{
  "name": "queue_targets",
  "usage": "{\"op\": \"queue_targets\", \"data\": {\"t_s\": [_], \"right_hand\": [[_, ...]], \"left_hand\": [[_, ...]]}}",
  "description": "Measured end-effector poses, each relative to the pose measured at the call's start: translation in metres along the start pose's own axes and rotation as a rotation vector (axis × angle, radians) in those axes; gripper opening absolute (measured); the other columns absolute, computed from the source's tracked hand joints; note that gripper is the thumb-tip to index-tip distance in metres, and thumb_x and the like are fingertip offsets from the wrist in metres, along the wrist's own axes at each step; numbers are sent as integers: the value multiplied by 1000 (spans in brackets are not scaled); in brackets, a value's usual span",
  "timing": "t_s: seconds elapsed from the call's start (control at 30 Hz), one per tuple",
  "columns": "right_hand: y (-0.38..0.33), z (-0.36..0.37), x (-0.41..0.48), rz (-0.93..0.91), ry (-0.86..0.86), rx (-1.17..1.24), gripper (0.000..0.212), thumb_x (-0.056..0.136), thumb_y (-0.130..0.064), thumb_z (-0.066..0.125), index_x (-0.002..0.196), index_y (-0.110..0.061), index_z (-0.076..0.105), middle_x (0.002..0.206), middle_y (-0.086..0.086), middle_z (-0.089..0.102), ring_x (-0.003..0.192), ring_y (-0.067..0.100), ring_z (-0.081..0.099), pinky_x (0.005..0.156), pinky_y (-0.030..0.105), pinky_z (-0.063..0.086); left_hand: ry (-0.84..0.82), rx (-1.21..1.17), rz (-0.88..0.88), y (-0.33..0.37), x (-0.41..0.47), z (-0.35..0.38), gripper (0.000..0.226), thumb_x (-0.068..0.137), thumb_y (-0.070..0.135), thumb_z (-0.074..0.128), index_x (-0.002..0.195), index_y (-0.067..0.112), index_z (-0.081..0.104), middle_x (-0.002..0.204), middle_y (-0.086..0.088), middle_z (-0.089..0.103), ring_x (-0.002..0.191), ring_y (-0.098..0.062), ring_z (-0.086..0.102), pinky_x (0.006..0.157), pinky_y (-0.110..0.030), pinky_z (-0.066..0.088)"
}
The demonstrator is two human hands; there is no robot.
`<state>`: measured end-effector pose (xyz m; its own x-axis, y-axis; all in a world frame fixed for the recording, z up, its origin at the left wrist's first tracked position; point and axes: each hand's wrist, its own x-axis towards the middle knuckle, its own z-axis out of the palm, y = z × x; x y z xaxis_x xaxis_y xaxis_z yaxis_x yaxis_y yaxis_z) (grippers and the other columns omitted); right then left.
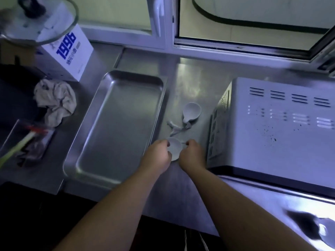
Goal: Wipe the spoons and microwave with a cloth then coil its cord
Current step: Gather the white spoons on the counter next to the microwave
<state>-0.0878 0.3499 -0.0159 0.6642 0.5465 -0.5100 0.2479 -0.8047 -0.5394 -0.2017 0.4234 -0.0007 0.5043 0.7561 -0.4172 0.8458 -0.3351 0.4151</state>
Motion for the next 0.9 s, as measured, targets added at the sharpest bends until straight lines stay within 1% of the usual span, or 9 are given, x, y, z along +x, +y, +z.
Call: {"op": "queue_targets", "data": {"t_s": [0.07,0.2,0.3,0.43,0.57,0.67,0.73,0.8,0.9], "right_hand": [[-4,3,16,40,58,50,35,95,-10,48,129,-9,58,128,14,57,111,33,58,86,39,52],[-16,7,46,146,135,134,41,100,-15,47,140,-11,52,140,13,51,122,34,53,88,37,45],[-26,14,66,254,182,211,37,100,-17,47,136,-12,55,137,12,53,119,35,56,82,33,41],[-37,25,88,309,252,326,26,99,-22,49,118,-11,62,124,14,61,107,35,61,81,36,49],[-42,23,105,349,284,376,27,95,-26,55,118,-14,65,120,13,63,105,35,63,85,41,55],[-37,24,113,358,276,363,25,92,-22,57,115,-18,66,119,11,63,101,34,64,84,45,58],[-31,25,116,352,276,339,29,91,-17,57,118,-20,67,123,9,60,103,33,63,86,44,57],[-25,26,119,348,274,325,33,91,-15,57,122,-22,67,126,8,57,105,32,62,88,43,55],[-24,29,124,333,260,314,33,90,-18,61,121,-24,68,124,8,59,101,32,63,87,45,58]], "left_hand": [[-13,14,40,2,21,-4,38,91,18,55,127,22,63,127,-4,62,116,-29,61,92,-42,53],[-43,67,108,11,57,-12,34,93,16,54,125,17,64,122,-10,62,113,-35,62,86,-41,51],[-49,77,173,16,80,-14,32,93,12,55,124,12,64,126,-14,59,116,-38,60,90,-44,52],[-46,105,232,19,107,-12,31,92,9,54,121,11,64,126,-14,58,114,-38,59,91,-44,51],[-100,159,234,29,127,-10,32,93,10,55,125,11,61,129,-15,55,114,-39,59,86,-45,50],[-171,242,245,33,136,-7,28,93,15,62,120,10,60,124,-16,55,113,-40,57,84,-46,50],[-205,298,271,33,142,-4,24,94,18,62,117,8,60,121,-18,56,113,-42,57,86,-45,49],[-213,350,301,33,146,-1,23,96,15,58,117,6,61,121,-19,57,113,-42,58,86,-42,48],[-223,429,349,34,150,0,22,98,11,56,117,4,63,122,-18,56,113,-42,58,82,-40,47]]}}
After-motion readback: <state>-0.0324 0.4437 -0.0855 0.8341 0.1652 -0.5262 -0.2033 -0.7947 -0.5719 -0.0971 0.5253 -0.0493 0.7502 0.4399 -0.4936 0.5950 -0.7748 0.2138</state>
